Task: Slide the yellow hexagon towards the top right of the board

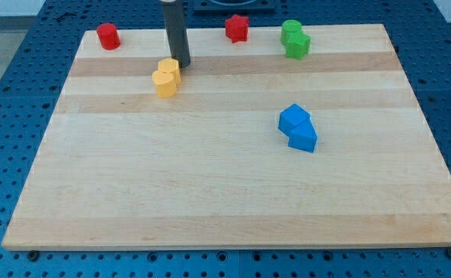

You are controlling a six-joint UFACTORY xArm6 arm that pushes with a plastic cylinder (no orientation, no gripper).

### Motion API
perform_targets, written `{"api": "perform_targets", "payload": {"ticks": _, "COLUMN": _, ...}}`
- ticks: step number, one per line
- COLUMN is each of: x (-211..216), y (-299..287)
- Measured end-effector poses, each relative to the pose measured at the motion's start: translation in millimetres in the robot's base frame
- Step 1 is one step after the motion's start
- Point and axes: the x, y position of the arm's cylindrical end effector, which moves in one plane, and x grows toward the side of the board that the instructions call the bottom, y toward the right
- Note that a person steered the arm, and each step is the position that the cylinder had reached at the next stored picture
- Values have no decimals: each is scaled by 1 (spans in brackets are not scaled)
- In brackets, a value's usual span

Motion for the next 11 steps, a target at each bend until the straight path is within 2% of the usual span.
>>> {"api": "perform_targets", "payload": {"ticks": 4, "x": 39, "y": -97}}
{"api": "perform_targets", "payload": {"ticks": 5, "x": 51, "y": -64}}
{"api": "perform_targets", "payload": {"ticks": 7, "x": 51, "y": 54}}
{"api": "perform_targets", "payload": {"ticks": 9, "x": 21, "y": 76}}
{"api": "perform_targets", "payload": {"ticks": 11, "x": 19, "y": 142}}
